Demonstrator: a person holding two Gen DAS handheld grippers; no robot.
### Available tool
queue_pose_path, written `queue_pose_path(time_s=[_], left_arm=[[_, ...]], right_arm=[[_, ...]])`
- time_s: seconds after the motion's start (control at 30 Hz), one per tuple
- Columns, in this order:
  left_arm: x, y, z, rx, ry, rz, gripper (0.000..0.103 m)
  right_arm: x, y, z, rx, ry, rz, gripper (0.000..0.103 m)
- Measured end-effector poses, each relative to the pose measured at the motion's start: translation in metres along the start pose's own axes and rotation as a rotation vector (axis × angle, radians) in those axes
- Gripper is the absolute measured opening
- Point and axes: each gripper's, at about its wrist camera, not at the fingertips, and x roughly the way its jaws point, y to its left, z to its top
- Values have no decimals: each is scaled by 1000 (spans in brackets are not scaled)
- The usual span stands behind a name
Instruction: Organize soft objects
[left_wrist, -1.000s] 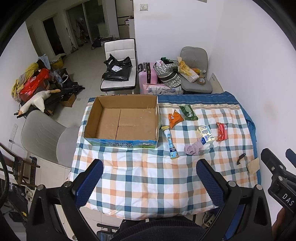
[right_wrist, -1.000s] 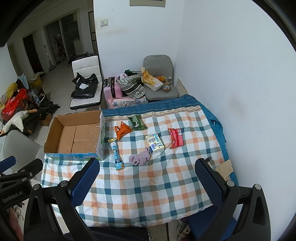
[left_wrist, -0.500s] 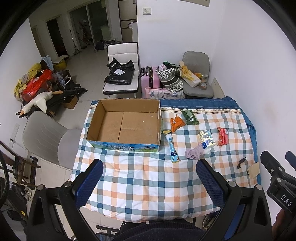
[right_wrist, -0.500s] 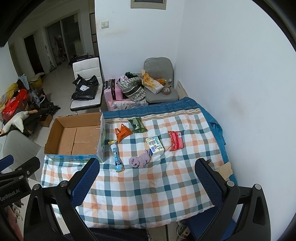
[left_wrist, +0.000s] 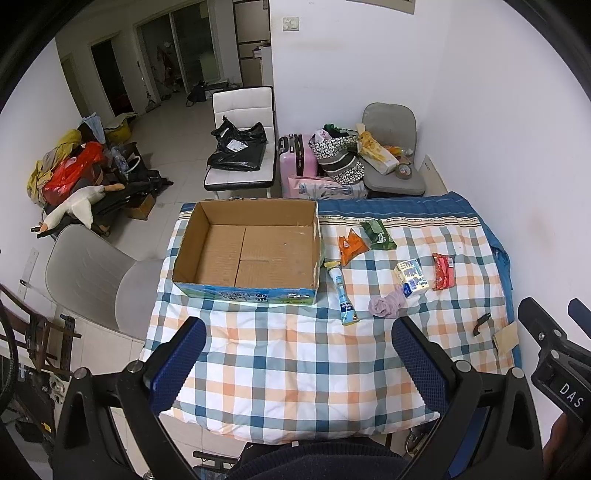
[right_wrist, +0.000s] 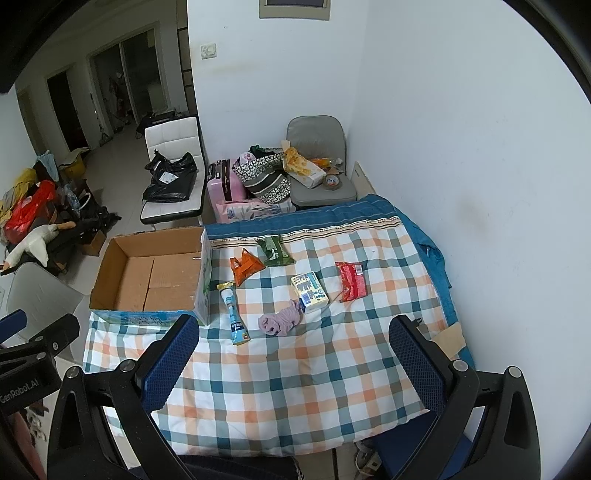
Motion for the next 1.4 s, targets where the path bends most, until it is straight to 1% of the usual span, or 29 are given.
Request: queue_pose_path(time_s=[0.37,0.47,0.53,0.63,0.67,0.7,0.73,0.77,0.8,0.87,0.93,0.97,1.0,1.03,1.07,1.13,1.2,1.27,1.33,1.4], left_arm=[[3,-1,-1,-6,6,-6,103],[16,-3,4,-20,7,-10,103],[33,-8,9,-21,20,-23,103],[71,-24,18,-8,63,-45,103],[87,-31,20,2,81,-42,103],[103,-39,23,13,109,-46,103],[120,-50,25,17,130,-68,103],[137,-58,28,20,152,-77,103],[158,-69,31,17,202,-91,103],[192,-88,37,6,261,-147,103],[229,-116,45,17,312,-148,103],[245,-131,48,25,329,-174,103],[266,-147,52,40,343,-168,103],[280,-160,54,53,358,-161,103],[299,-174,56,64,386,-176,103],[344,-198,58,74,466,-177,103],[380,-215,58,64,533,-196,102],[415,-230,56,42,598,-217,102],[441,-243,54,18,643,-234,102],[459,-253,51,13,670,-235,102]], right_arm=[[1,5,2,8,8,13,103],[14,-1,3,25,23,20,103],[30,-11,7,51,45,14,103],[68,-34,8,89,91,-16,103],[82,-41,10,97,111,-17,103],[95,-47,11,105,129,-29,103],[114,-57,13,113,155,-37,103],[131,-65,14,117,179,-28,103],[148,-70,15,120,202,-33,103],[189,-90,16,116,249,-46,103],[235,-108,17,111,307,-61,103],[259,-118,18,115,329,-60,103],[282,-126,20,116,350,-63,103],[306,-137,21,118,370,-60,103],[329,-145,23,124,391,-60,103],[374,-162,24,137,432,-54,103],[416,-174,24,141,473,-62,103],[451,-185,22,160,526,-38,103],[483,-195,18,191,575,-6,100],[508,-200,17,185,591,2,97]])
